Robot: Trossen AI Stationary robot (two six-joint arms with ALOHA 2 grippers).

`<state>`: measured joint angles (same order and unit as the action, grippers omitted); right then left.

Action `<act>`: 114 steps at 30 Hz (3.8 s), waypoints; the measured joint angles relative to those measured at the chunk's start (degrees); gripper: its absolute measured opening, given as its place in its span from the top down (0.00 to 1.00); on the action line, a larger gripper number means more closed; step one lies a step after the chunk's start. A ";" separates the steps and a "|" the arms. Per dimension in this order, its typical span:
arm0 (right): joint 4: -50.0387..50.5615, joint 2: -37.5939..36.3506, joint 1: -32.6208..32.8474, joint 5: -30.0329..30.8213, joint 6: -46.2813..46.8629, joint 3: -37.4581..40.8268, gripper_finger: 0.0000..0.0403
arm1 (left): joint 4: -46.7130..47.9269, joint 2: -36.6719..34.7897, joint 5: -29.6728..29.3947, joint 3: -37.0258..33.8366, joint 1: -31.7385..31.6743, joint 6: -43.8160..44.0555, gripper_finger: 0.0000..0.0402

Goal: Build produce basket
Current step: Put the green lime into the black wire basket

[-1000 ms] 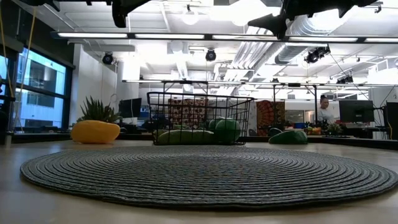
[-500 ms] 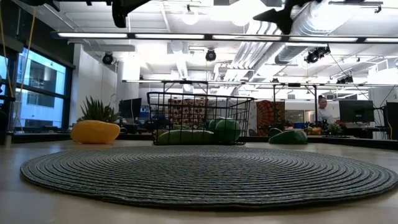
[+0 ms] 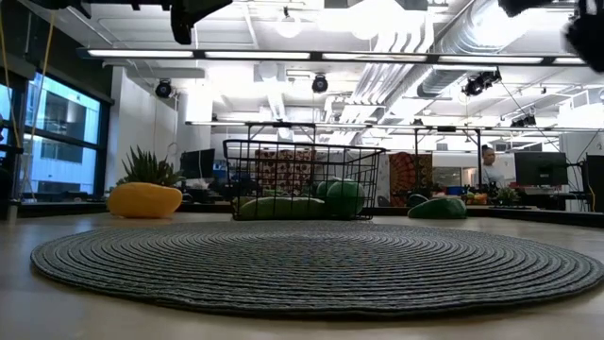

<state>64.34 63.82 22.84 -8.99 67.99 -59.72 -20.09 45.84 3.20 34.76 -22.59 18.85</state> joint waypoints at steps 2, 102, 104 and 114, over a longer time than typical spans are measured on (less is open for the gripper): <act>1.58 2.90 2.60 -0.14 4.54 0.84 0.08 | 0.52 0.00 0.00 0.00 0.02 0.00 0.46; -17.92 -3.70 1.69 31.54 -17.93 4.56 0.58 | 2.29 0.00 -4.52 -0.01 0.01 -0.95 0.46; -22.47 -6.65 0.15 31.61 -18.58 8.62 0.58 | 2.29 0.00 -4.49 0.00 0.02 -0.85 0.46; -75.25 -15.86 -11.47 29.79 -25.91 33.13 0.58 | 2.29 0.00 -4.33 0.00 0.02 -0.41 0.46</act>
<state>-10.91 47.96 11.37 20.80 42.08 -26.58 -17.80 45.85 -1.13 34.76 -22.57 18.44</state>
